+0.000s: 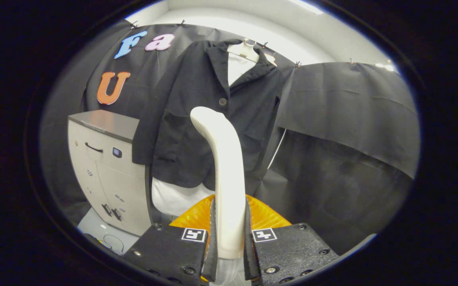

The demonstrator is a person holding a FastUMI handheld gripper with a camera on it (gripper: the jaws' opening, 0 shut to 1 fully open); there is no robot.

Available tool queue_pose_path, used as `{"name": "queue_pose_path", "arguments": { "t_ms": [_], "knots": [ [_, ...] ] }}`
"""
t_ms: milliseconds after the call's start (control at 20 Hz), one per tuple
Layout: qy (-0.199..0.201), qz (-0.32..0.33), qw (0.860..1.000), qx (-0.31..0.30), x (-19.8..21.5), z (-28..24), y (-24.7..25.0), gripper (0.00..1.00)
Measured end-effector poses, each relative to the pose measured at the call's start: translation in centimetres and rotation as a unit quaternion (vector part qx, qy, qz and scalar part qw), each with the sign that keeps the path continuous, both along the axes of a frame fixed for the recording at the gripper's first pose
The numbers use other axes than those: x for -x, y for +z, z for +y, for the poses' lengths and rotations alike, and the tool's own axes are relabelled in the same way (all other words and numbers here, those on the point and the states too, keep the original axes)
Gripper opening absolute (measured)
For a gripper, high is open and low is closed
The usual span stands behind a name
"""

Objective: Iron the clothes twice with a garment steamer, once on the left side and once on the right side.

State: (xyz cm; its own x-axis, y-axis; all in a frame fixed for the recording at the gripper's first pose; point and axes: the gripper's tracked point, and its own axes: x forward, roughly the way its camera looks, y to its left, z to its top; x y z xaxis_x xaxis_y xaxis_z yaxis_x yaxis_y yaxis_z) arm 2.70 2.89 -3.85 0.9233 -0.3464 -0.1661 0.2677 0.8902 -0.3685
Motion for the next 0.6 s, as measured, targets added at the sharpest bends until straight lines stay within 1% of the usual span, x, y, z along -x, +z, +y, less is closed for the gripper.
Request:
{"name": "queue_pose_path", "arguments": {
  "t_ms": [300, 450, 600],
  "knots": [
    [0.031, -0.038, 0.999, -0.009, 2.3, 2.2, 4.4, 0.29],
    [0.036, -0.053, 0.998, -0.017, 3.5, 2.2, 5.8, 0.29],
    [0.038, -0.058, 0.997, -0.033, 4.3, 1.8, 6.1, 0.29]
  ]
}}
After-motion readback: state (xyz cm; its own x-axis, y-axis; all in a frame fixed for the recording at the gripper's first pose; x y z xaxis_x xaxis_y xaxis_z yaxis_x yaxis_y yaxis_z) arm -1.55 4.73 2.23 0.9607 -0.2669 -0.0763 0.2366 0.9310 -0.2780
